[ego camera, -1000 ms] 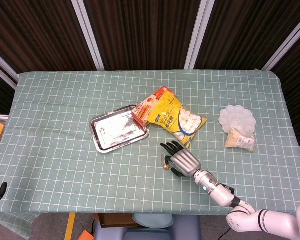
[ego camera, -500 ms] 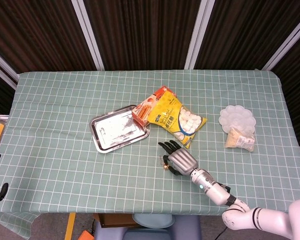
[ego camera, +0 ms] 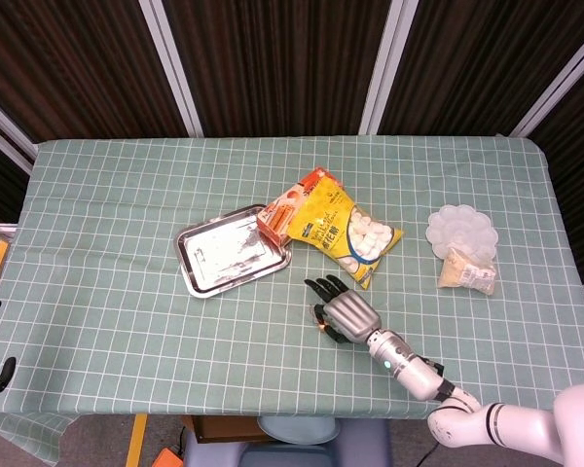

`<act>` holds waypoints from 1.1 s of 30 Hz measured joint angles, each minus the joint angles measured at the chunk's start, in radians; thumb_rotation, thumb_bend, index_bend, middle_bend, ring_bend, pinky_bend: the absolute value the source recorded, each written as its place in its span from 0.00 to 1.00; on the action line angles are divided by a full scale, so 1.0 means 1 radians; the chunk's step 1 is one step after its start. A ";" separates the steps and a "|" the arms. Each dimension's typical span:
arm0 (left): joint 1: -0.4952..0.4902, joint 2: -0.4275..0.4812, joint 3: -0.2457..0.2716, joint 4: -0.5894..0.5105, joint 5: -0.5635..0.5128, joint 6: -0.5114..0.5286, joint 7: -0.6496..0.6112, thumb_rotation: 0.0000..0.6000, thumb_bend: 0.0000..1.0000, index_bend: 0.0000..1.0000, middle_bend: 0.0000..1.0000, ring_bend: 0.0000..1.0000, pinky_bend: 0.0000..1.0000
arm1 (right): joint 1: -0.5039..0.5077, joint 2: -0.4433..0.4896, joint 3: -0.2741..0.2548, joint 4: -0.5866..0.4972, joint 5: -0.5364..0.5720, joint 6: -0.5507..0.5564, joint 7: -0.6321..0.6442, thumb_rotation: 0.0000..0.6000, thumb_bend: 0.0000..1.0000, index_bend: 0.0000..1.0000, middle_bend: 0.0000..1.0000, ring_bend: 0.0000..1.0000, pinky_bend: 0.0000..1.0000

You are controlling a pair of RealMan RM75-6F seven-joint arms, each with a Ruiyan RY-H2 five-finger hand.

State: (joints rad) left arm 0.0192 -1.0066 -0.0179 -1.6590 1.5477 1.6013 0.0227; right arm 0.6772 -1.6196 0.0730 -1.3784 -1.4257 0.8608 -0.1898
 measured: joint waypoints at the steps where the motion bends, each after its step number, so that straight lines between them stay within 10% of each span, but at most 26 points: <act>1: 0.000 0.000 0.000 0.000 -0.001 0.000 0.000 1.00 0.38 0.00 0.00 0.00 0.06 | 0.000 -0.002 0.000 0.001 0.002 0.002 -0.003 1.00 0.53 0.65 0.02 0.00 0.00; 33: 0.001 0.001 0.004 -0.001 0.007 0.000 0.009 1.00 0.38 0.00 0.00 0.00 0.06 | 0.016 0.096 0.040 -0.174 0.014 0.085 -0.135 1.00 0.55 0.77 0.12 0.00 0.00</act>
State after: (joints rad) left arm 0.0207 -1.0058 -0.0138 -1.6597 1.5544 1.6016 0.0313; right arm 0.6932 -1.5236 0.1127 -1.5522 -1.4113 0.9462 -0.3249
